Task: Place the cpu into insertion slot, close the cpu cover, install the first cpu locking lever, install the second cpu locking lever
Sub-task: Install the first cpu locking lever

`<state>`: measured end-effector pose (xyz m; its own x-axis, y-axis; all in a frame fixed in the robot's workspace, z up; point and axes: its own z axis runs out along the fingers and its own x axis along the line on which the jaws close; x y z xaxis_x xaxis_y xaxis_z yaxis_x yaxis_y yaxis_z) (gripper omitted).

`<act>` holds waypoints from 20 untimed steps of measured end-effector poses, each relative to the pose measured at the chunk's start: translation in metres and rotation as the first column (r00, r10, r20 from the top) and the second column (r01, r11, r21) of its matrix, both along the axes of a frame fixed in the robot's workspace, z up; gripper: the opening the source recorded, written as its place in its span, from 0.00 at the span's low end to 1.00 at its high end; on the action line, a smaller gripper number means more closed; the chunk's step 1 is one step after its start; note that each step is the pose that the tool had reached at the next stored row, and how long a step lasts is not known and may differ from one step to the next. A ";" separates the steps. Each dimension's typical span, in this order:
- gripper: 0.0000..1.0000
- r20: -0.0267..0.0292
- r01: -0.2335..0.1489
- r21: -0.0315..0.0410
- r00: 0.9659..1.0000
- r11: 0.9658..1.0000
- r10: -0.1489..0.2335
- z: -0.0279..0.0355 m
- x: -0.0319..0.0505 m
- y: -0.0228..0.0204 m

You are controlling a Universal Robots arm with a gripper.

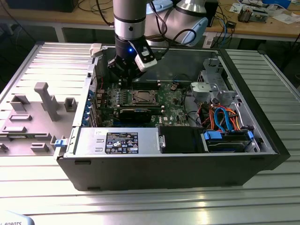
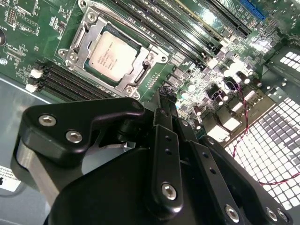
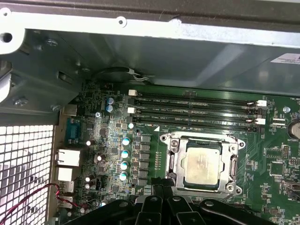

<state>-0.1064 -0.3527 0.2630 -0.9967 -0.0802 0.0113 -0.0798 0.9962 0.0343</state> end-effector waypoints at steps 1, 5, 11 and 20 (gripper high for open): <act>0.11 0.000 0.001 0.000 1.000 1.000 -0.001 -0.0001 -0.0003 0.0000; 0.11 0.000 0.004 0.001 1.000 1.000 -0.004 -0.0002 -0.0041 0.0000; 0.11 0.000 0.004 0.001 1.000 1.000 -0.004 -0.0001 -0.0047 0.0004; 0.11 0.005 0.004 0.001 1.000 1.000 -0.004 -0.0002 -0.0082 0.0162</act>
<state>-0.1146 -0.3365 0.2628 -0.9971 -0.0764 0.0066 -0.0762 0.9965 0.0349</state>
